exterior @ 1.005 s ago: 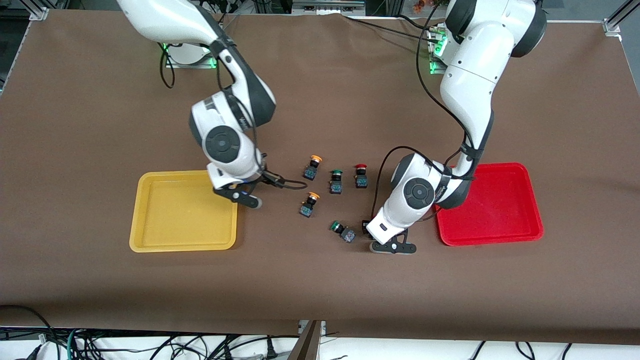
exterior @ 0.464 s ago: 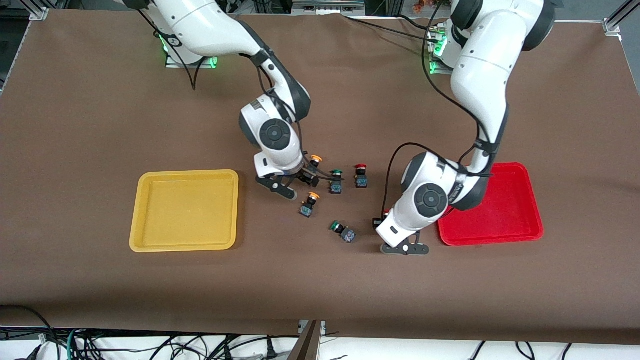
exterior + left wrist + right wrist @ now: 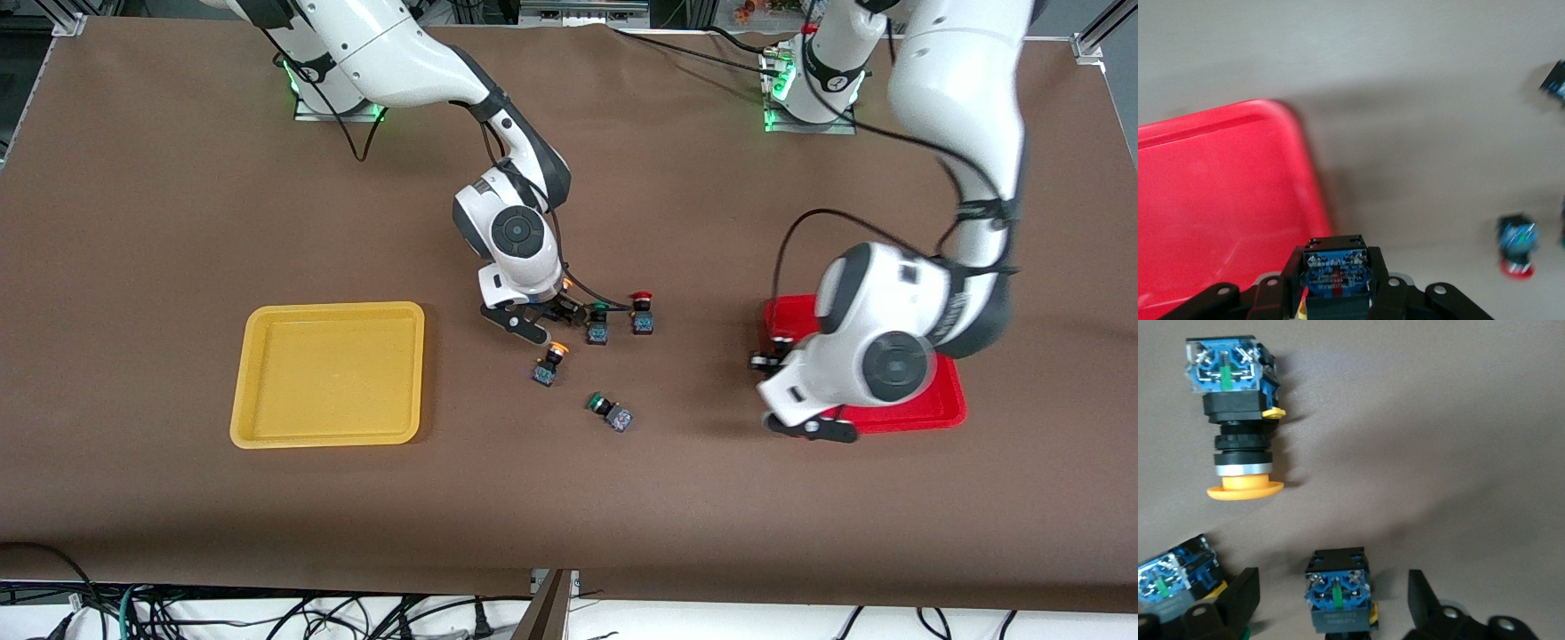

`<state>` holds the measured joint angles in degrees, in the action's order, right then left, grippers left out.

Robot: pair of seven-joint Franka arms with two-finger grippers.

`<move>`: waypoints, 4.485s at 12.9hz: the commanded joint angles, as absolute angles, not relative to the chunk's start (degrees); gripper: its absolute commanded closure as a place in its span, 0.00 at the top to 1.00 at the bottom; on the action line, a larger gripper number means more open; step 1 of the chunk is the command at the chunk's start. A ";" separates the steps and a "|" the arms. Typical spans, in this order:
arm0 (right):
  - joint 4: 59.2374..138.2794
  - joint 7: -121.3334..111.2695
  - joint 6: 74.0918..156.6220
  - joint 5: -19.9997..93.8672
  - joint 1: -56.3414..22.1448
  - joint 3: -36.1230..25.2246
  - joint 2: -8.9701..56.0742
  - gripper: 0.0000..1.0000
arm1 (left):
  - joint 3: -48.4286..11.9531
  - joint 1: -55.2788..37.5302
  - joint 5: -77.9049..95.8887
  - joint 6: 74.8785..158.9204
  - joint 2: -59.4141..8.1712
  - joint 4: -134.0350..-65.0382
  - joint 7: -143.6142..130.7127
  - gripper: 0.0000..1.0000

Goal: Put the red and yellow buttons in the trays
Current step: 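Grasp the red button with the left gripper while the right gripper grasps yellow, then place the red button in the red tray while the right gripper carries yellow, then lower the yellow button into the yellow tray while the left gripper grasps red, then place the second red button in the red tray while the right gripper grasps yellow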

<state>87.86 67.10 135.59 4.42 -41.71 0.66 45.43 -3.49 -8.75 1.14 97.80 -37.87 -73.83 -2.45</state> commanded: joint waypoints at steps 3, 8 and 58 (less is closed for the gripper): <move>88.42 66.71 136.58 5.10 -42.98 0.09 45.44 0.08 | -4.22 1.14 1.41 112.54 -28.21 -95.50 10.46 0.16; 87.89 60.58 133.53 4.83 -41.40 -0.35 43.26 0.00 | -4.31 0.01 1.41 141.55 -31.28 -110.55 5.90 0.21; 69.62 60.27 131.84 -2.61 -35.23 -2.46 54.74 1.00 | -15.21 14.92 -8.08 120.20 -29.60 -100.55 -1.78 0.05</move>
